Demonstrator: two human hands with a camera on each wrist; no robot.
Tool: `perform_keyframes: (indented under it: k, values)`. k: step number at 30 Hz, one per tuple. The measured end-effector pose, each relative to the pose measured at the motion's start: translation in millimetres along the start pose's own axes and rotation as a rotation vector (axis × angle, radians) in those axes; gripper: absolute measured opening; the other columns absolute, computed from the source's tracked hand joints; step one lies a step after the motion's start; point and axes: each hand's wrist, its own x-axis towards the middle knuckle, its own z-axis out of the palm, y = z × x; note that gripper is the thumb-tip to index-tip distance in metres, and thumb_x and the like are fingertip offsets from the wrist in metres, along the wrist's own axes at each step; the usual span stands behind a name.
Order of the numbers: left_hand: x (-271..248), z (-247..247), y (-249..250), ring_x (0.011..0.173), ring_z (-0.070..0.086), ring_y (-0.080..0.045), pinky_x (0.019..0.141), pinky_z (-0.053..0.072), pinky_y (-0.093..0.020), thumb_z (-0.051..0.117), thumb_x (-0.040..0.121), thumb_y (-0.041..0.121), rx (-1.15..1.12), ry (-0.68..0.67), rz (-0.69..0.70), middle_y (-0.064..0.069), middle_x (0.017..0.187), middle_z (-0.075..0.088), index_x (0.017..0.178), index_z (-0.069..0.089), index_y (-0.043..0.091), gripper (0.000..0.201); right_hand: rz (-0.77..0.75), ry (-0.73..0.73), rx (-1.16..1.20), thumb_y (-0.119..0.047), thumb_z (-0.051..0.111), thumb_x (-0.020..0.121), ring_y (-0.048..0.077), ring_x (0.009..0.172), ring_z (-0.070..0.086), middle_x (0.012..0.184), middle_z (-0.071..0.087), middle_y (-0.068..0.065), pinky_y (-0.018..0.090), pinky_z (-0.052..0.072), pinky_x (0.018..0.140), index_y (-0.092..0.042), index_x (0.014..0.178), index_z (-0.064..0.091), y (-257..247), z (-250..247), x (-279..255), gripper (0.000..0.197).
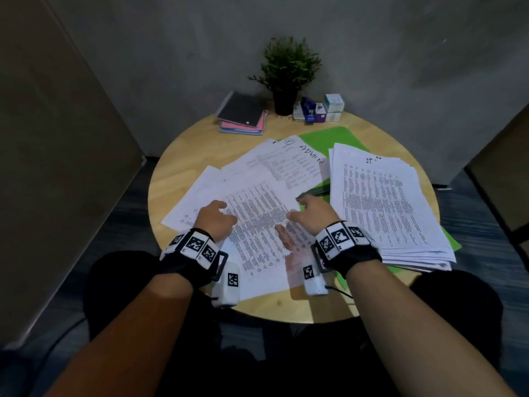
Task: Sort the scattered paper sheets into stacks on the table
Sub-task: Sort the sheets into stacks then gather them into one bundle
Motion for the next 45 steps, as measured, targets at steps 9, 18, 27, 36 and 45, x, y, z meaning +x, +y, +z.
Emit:
perform_keyframes:
  k: [9,18,27,36,45]
  values:
    - [9,-1,-27,0.119,0.054,-0.03,0.099,0.048,-0.041,0.06,0.089,0.013,-0.133,-0.021,-0.047,-0.012,0.144,0.045,0.138,0.045,0.012,0.051,0.27,0.089,-0.264,-0.031,0.07,0.084,0.032,0.12,0.05,0.129,0.05,0.015,0.039,0.046,0.097,-0.005,0.129,0.041,-4,56,21,0.06]
    - [18,-6,-37,0.118,0.056,-0.032,0.1,0.047,-0.047,0.063,0.088,0.018,-0.212,-0.014,-0.052,-0.009,0.143,0.044,0.137,0.044,0.016,0.053,0.066,0.156,0.086,-0.015,0.063,0.091,0.022,0.083,0.06,0.109,0.068,0.011,0.025,0.047,0.068,-0.007,0.117,0.064,4,22,-2,0.027]
    - [2,-22,-24,0.115,0.06,-0.024,0.1,0.047,-0.049,0.059,0.092,0.002,-0.678,0.005,0.186,-0.006,0.133,0.058,0.146,0.033,0.018,0.063,-0.116,0.217,0.554,-0.023,0.064,0.09,0.022,0.079,0.06,0.078,0.066,-0.002,0.033,0.047,0.073,-0.02,0.094,0.069,1,-28,-9,0.007]
    - [-2,-47,-27,0.098,0.064,-0.026,0.093,0.051,-0.041,0.055,0.094,0.005,-0.529,0.451,0.225,-0.003,0.107,0.066,0.123,0.06,0.012,0.03,-0.04,0.167,0.504,-0.042,0.044,0.099,0.014,0.063,0.057,0.075,0.063,0.006,0.024,0.042,0.059,-0.01,0.086,0.064,-12,-4,-4,0.04]
    - [-6,-73,-40,0.102,0.06,-0.016,0.09,0.045,-0.026,0.052,0.095,-0.001,-0.575,0.583,0.247,0.0,0.11,0.062,0.124,0.06,0.007,0.031,0.244,0.079,-0.35,-0.043,0.081,0.069,0.026,0.122,0.041,0.129,0.044,0.009,0.039,0.046,0.089,-0.011,0.127,0.046,-8,65,5,0.074]
